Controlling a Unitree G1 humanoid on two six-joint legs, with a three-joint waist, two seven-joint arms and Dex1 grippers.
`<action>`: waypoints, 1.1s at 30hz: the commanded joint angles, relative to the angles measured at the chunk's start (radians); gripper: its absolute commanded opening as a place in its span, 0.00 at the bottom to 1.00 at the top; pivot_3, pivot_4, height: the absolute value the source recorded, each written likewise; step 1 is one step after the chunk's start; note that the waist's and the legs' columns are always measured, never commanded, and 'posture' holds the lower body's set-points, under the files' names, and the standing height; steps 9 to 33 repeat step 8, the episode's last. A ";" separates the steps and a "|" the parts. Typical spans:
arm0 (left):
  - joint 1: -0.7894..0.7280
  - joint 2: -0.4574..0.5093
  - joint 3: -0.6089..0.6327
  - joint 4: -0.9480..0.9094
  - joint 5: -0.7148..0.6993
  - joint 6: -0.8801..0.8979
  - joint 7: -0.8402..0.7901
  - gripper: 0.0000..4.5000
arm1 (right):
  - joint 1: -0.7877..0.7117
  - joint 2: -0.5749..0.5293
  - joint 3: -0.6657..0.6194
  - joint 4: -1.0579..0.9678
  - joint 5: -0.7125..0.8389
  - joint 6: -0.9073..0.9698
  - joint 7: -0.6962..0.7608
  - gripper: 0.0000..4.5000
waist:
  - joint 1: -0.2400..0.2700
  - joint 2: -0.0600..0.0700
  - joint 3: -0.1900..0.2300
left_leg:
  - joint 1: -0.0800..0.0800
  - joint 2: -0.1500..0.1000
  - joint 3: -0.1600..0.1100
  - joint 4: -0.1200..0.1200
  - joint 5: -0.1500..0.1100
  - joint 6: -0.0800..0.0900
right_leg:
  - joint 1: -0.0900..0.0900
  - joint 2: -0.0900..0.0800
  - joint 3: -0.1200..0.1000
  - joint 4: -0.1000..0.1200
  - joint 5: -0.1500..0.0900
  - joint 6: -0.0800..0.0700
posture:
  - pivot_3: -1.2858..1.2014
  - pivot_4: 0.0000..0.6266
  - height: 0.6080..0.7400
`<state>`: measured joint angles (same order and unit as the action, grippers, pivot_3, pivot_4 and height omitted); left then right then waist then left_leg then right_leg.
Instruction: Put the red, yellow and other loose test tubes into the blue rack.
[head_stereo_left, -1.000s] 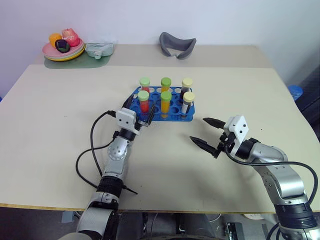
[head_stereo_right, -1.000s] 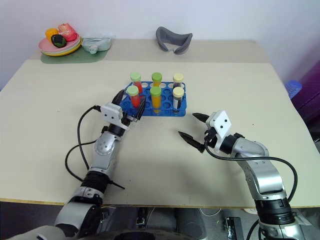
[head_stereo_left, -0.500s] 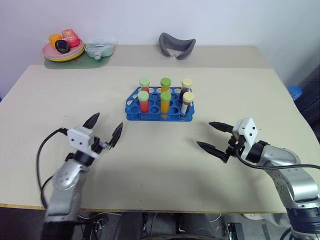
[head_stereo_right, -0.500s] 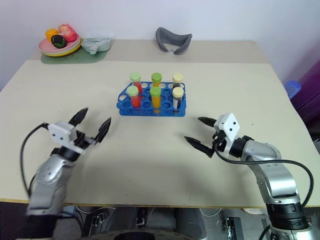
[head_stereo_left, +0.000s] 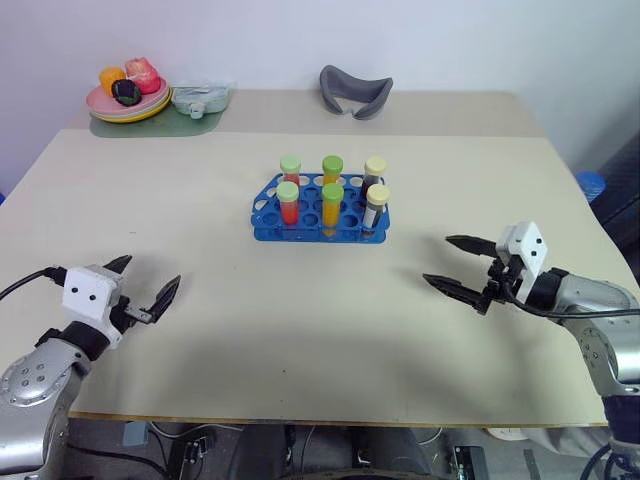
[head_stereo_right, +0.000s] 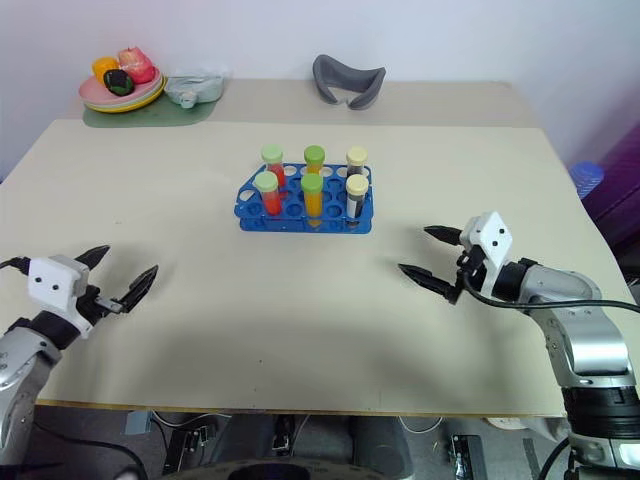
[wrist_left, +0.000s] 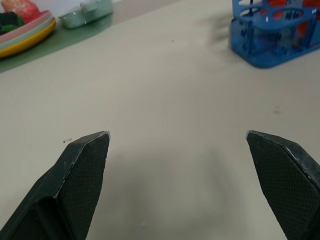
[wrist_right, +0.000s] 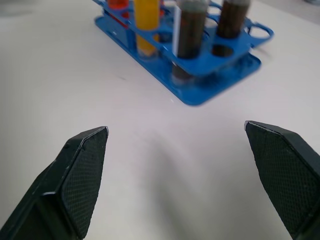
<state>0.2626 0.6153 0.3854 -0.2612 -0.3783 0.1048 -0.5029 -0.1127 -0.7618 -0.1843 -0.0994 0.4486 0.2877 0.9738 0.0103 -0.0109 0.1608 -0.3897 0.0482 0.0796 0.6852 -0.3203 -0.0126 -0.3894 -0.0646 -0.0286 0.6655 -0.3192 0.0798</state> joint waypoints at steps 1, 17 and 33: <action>0.014 -0.014 0.028 -0.056 0.008 -0.011 0.003 0.99 | -0.002 -0.009 -0.036 0.015 -0.004 -0.040 0.013 1.00 | -0.001 0.000 0.000 | 0.000 0.000 0.000 0.000 0.000 0.000 | 0.000 0.000 0.000 0.000 0.000 0.000 | 0.52 0.24 0.96; 0.029 -0.063 0.018 -0.072 0.037 -0.013 0.029 0.99 | -0.031 -0.012 -0.026 0.084 -0.018 -0.066 0.031 1.00 | 0.000 0.000 0.000 | 0.000 0.000 0.000 0.000 0.000 0.000 | 0.000 0.000 0.000 0.000 0.000 0.000 | 0.52 0.24 0.96; 0.029 -0.063 0.018 -0.072 0.037 -0.013 0.029 0.99 | -0.031 -0.012 -0.026 0.084 -0.018 -0.066 0.031 1.00 | 0.000 0.000 0.000 | 0.000 0.000 0.000 0.000 0.000 0.000 | 0.000 0.000 0.000 0.000 0.000 0.000 | 0.52 0.24 0.96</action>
